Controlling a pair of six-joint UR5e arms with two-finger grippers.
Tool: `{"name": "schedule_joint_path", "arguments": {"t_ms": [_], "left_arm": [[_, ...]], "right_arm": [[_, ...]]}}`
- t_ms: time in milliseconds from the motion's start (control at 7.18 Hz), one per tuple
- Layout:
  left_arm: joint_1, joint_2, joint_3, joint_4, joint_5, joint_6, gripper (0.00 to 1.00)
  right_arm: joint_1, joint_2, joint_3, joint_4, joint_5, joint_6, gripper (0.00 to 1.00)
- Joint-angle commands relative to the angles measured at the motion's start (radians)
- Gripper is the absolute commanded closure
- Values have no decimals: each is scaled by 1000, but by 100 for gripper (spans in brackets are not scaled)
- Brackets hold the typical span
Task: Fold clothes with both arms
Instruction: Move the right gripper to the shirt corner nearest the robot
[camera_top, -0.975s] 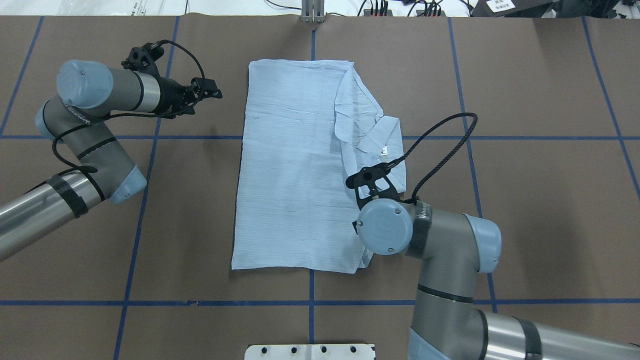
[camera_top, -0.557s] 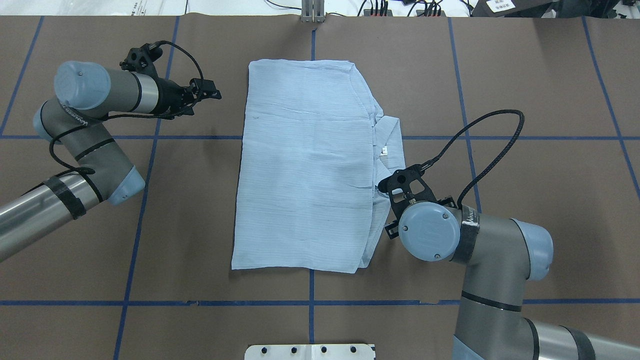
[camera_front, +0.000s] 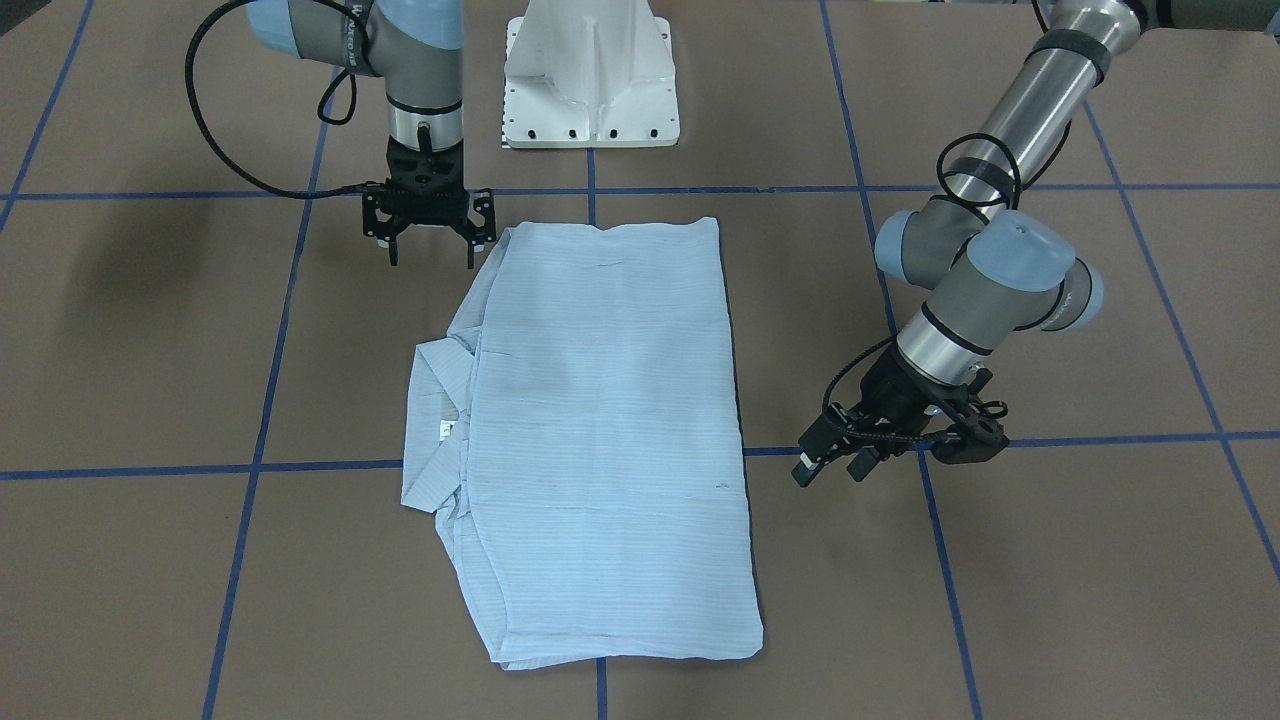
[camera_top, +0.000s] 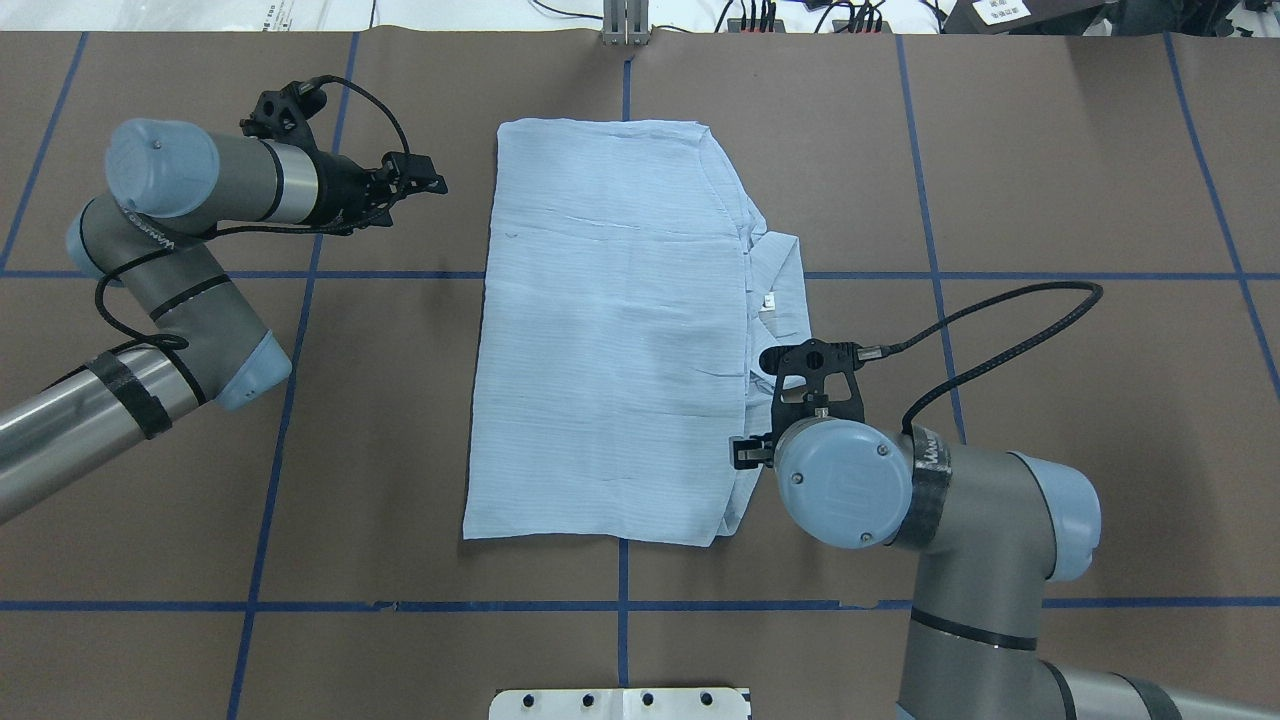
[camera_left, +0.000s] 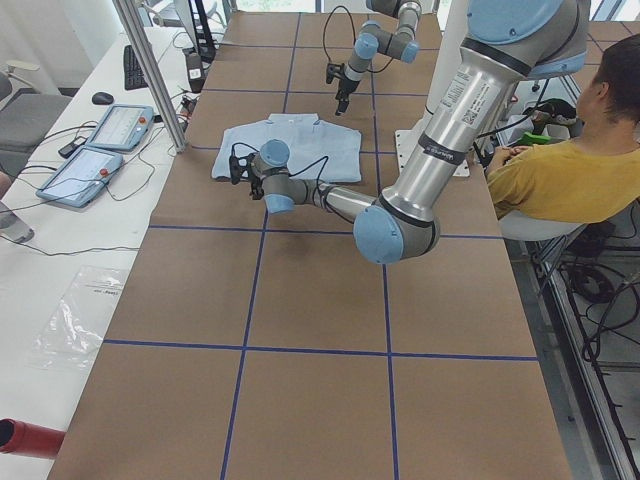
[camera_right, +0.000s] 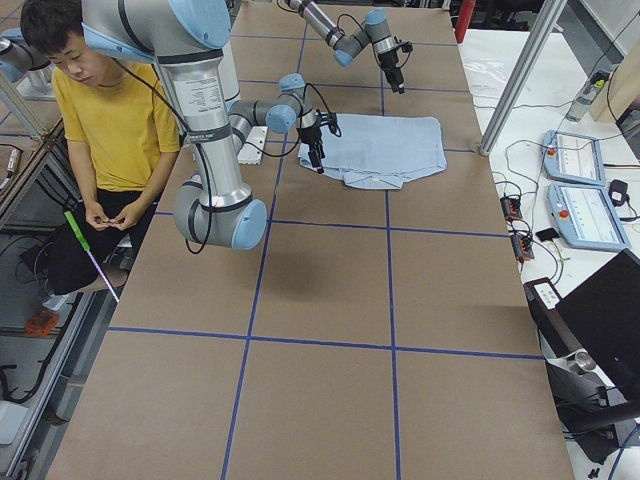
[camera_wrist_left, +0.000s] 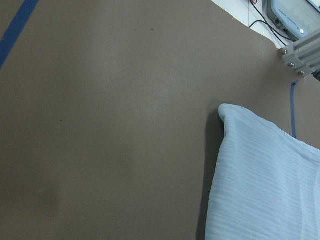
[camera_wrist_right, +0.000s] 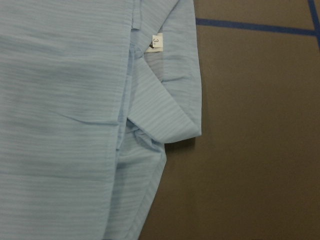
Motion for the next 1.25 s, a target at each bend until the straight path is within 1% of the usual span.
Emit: {"name": "schedule_joint_path", "arguments": {"t_ms": [0,139,279,418,557,696,836,1114], "left_arm": [[-1,0,-6,-2,7,-2,0],[-1,0,-11,-2,10,-3,0],[-1,0,-11,-2,11,-3,0],[-1,0,-11,-2,11,-3,0],[-2,2,-11,-2,13,-3,0],[2,26,-15,-3,23,-5,0],[2,28,-21,-2,42,-8,0],[5,28,-21,-3,42,-12,0]], "right_arm": [[-54,39,4,50,-3,444,12],[-71,21,3,133,-7,594,15],[-71,19,1,153,0,656,15],[-80,15,-9,170,3,805,15],[-103,4,-9,196,-13,869,15],[-106,4,-26,201,-23,906,20],[-108,8,-43,196,-17,903,20],[-120,12,-51,201,-15,923,20]]}}
